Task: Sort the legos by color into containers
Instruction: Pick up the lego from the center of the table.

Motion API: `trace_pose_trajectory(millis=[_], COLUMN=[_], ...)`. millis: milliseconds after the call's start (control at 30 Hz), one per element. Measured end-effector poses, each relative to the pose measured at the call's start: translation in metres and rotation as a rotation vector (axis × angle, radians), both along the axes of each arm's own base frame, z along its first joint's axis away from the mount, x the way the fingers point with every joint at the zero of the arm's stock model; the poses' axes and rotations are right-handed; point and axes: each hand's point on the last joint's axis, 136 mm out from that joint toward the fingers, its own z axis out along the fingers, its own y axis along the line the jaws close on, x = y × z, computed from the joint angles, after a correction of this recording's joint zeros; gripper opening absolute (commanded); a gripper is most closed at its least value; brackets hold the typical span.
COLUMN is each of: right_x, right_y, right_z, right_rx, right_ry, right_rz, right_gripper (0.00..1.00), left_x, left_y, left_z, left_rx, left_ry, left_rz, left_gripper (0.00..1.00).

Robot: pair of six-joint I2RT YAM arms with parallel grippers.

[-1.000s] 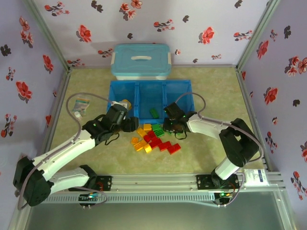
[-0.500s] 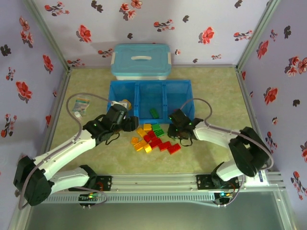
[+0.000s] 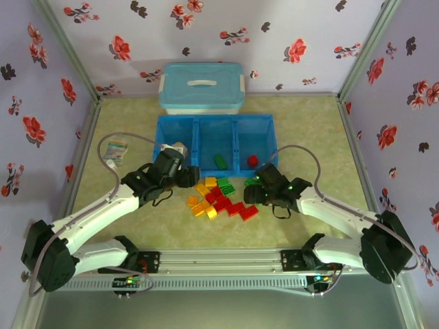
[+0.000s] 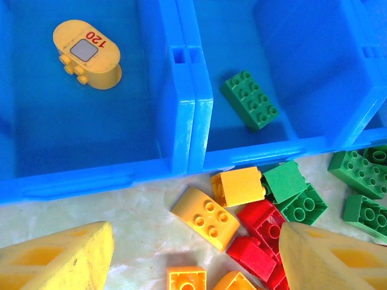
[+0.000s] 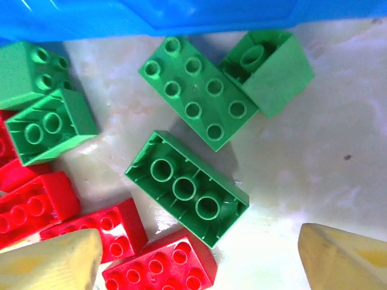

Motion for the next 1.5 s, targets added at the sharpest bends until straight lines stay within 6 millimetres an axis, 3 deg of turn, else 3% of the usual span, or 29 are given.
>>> trace_pose_trajectory(millis=[533, 800, 1233, 1500], right_x=[0.011, 0.014, 0.003, 0.008], right_y=[0.014, 0.015, 0.026, 0.043], right_z=[-0.036, -0.048, -0.044, -0.011], right_rx=[-0.120, -0.144, -0.186, -0.174], right_ry=[0.128, 0.135, 0.110, 0.048], right_rz=[0.046, 0.037, 0.089, 0.115], right_gripper=[0.80, 0.66, 0.34, 0.20], left_x=[0.000, -0.003, -0.002, -0.002], left_y=[0.000, 0.006, 0.016, 0.021], left_z=[-0.002, -0.012, -0.006, -0.003], left_rx=[-0.005, 0.007, 0.004, 0.006], left_ry=[-0.005, 0.007, -0.023, -0.034], left_rz=[0.000, 0.008, 0.038, 0.051], left_gripper=[0.72, 0.71, 0.69, 0.67])
